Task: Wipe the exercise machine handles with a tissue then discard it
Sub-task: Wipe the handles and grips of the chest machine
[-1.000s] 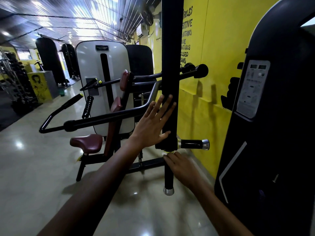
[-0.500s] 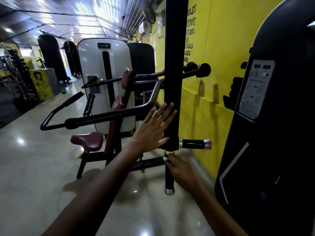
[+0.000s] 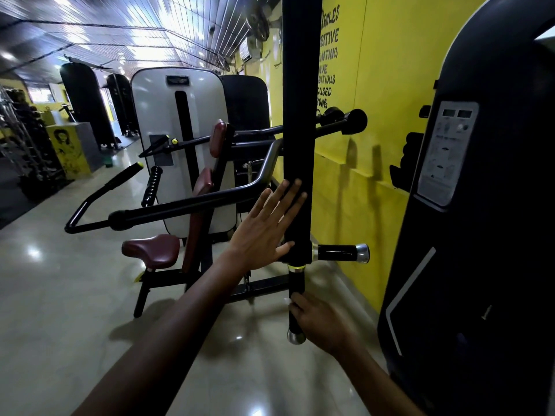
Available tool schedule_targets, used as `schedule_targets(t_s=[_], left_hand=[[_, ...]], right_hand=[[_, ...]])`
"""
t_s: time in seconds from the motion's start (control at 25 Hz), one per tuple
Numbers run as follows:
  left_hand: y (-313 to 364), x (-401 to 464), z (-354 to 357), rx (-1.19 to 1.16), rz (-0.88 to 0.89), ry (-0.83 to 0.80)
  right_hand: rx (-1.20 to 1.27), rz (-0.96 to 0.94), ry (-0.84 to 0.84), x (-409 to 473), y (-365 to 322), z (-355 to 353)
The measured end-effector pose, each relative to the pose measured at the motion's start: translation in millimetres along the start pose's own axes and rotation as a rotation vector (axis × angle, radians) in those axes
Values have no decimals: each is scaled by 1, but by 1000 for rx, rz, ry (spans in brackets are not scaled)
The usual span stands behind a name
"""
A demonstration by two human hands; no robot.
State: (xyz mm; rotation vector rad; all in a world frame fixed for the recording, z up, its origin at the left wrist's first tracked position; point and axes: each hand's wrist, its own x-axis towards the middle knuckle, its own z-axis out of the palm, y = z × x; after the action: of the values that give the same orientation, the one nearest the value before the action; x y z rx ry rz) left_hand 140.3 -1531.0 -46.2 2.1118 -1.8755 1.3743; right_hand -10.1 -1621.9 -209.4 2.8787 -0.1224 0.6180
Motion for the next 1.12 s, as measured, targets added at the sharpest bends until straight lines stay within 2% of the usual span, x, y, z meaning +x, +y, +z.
schedule_targets(t_s=[0.2,0.36,0.44,0.52,0.56,0.64,0.72,0.8,0.88,1.12], left_hand=[[5,-2,1,-2,-9,-8],[6,-2,3,-22,-14,-20],[8,-3,4,-17,-11,-23],[9,-5,5,-19,-6,-29],[10,-6,6,-20,-7,-27],[10,-6,6,-23,-6,-24],[10,-6,7,-19,-5,-23],[10,-5,6,-21,-8,-24],[11,-5,7,-18,-5,-27],[11,-6,6,-9,-7,-18]], right_hand=[[61,-14,-40,-10,-9,-4],[34,-33,8,-18,-13,7],[21,26,-62,-19,-16,10],[122,115,-245,-22,-19,9],[126,79,-289,-23,-20,13],[88,6,-196,-20,-19,6],[190,144,-108,-13,-15,-14],[232,224,102,4,-4,-34],[92,195,223,20,10,-47],[21,67,182,32,16,-39]])
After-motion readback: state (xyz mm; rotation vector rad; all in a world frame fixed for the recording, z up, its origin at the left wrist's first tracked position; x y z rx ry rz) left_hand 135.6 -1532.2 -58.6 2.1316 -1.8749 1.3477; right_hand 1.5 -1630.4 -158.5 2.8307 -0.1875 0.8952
